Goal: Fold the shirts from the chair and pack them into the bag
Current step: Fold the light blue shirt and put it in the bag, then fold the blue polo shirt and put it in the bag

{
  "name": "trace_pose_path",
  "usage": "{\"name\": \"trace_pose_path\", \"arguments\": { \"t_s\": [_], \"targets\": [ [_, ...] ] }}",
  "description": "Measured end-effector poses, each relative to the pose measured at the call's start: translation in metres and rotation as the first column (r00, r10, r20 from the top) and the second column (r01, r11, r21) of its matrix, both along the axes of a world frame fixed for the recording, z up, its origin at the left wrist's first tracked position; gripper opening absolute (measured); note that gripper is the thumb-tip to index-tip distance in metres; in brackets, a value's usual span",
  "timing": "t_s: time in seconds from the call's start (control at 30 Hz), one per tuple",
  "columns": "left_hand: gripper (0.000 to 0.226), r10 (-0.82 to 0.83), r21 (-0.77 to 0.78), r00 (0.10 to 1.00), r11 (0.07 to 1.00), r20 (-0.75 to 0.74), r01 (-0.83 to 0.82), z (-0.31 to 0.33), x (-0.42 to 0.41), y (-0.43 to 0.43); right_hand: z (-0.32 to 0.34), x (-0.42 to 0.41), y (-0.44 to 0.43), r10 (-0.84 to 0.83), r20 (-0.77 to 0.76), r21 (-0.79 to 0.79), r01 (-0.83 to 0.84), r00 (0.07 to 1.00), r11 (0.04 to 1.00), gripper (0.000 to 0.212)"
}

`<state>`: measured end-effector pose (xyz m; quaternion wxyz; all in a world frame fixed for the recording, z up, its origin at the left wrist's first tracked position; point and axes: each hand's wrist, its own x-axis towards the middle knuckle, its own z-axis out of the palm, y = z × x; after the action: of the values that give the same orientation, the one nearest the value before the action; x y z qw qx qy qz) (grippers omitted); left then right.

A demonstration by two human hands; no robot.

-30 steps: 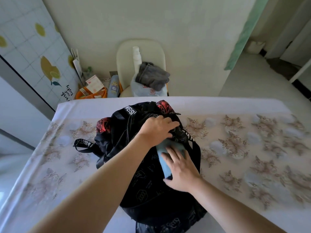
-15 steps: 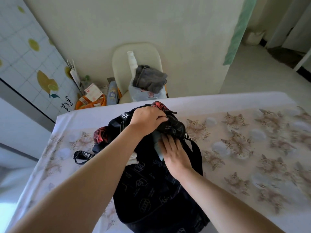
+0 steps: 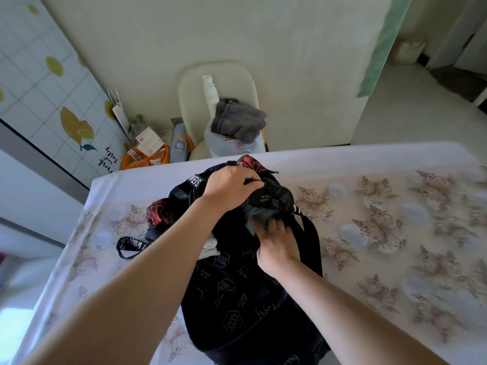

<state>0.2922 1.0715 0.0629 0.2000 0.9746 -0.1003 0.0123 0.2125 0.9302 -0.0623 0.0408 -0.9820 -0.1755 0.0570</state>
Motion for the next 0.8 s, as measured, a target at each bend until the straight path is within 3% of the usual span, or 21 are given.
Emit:
{"name": "trace_pose_path", "arguments": {
  "t_s": [0.1,0.17,0.3,0.5,0.7,0.8],
  "targets": [
    [0.016,-0.016,-0.012,1.000,1.000,-0.006,0.016,-0.002,0.001,0.001,-0.004,-0.011,0.002,0.063,0.120,0.046,-0.069,0.991,0.997,0.073],
    [0.016,-0.019,-0.021,1.000,1.000,-0.011,0.019,-0.004,0.000,0.000,-0.017,-0.009,0.001,0.110,0.068,0.103,-0.117,0.992,0.988,0.079],
    [0.019,-0.024,-0.004,0.999,1.000,-0.026,0.024,-0.007,-0.004,0.001,-0.018,0.018,0.003,0.117,-0.205,0.119,-0.094,0.972,0.988,0.082],
    [0.026,-0.029,0.043,0.993,0.998,-0.111,0.034,-0.001,-0.020,-0.012,0.022,-0.020,-0.030,0.202,-0.152,0.230,-0.164,0.967,0.959,0.064],
    [0.035,-0.082,-0.060,0.997,0.995,-0.002,0.082,0.010,-0.046,-0.082,0.067,-0.064,-0.136,-0.011,-0.095,0.290,0.039,0.995,0.956,0.049],
    [0.037,-0.166,-0.104,0.984,0.982,-0.065,0.159,0.019,-0.064,-0.141,0.086,-0.078,-0.208,-0.138,-0.122,0.254,0.165,0.983,0.953,0.049]
  ]
}}
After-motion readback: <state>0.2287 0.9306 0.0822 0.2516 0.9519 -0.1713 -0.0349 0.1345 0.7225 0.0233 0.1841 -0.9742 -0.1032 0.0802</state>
